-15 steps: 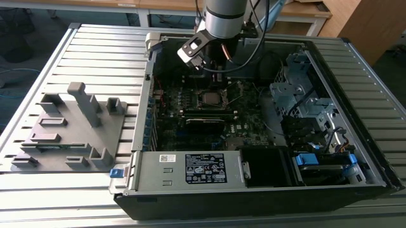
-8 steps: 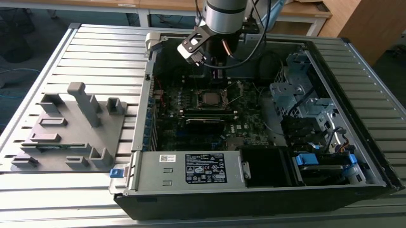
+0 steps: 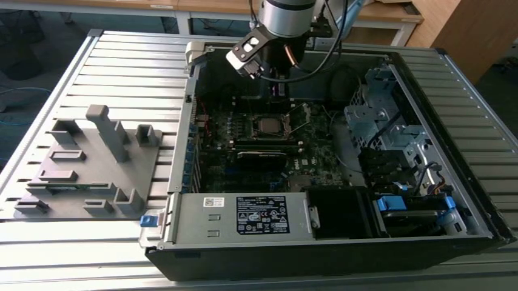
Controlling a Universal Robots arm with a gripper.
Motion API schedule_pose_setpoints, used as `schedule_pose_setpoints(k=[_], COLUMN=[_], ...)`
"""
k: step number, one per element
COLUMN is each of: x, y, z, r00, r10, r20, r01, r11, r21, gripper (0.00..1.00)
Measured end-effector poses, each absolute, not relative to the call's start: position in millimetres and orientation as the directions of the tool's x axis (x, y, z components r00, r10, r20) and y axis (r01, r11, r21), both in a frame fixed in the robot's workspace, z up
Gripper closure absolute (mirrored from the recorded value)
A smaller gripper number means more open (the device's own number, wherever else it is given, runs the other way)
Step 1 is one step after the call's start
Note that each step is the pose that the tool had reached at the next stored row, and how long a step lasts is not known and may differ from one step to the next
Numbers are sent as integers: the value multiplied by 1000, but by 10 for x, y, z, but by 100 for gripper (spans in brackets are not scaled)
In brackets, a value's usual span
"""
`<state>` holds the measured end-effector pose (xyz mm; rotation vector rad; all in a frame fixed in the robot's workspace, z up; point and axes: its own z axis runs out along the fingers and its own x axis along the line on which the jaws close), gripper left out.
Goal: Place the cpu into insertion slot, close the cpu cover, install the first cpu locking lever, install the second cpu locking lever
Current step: 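Place the cpu into insertion slot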
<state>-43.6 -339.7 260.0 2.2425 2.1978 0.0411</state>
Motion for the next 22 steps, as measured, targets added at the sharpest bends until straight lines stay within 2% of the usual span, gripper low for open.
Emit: schedule_pose_setpoints(k=[22], x=[-375], y=[-3397], z=[2624], r00=[20], r10=[1000], r20=[18], r01=[1000], r11=[-20], r21=[19], gripper=[90])
